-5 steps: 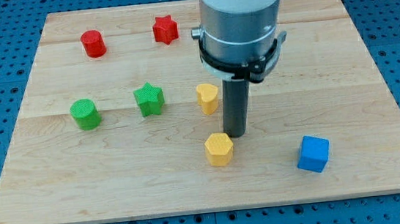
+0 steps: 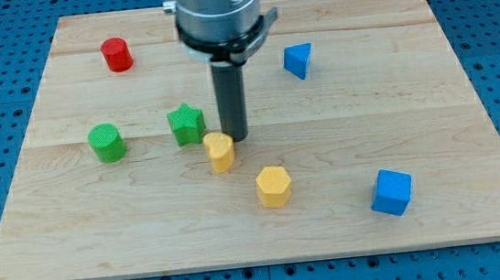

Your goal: Move the yellow heart and green star horizontal to the yellow hexagon

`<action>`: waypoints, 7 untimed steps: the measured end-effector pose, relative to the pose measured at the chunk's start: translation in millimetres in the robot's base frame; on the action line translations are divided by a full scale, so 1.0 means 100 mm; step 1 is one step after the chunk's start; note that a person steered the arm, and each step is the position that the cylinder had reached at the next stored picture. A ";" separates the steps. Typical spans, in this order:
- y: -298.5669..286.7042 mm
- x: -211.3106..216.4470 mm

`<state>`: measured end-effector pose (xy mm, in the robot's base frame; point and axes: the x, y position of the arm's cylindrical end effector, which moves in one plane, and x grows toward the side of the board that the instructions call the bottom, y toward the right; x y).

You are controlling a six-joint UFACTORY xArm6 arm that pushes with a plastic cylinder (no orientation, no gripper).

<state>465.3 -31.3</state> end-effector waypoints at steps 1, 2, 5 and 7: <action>-0.23 0.22; -0.35 0.41; -0.14 -0.39; -0.54 -0.53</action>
<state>411.9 -85.1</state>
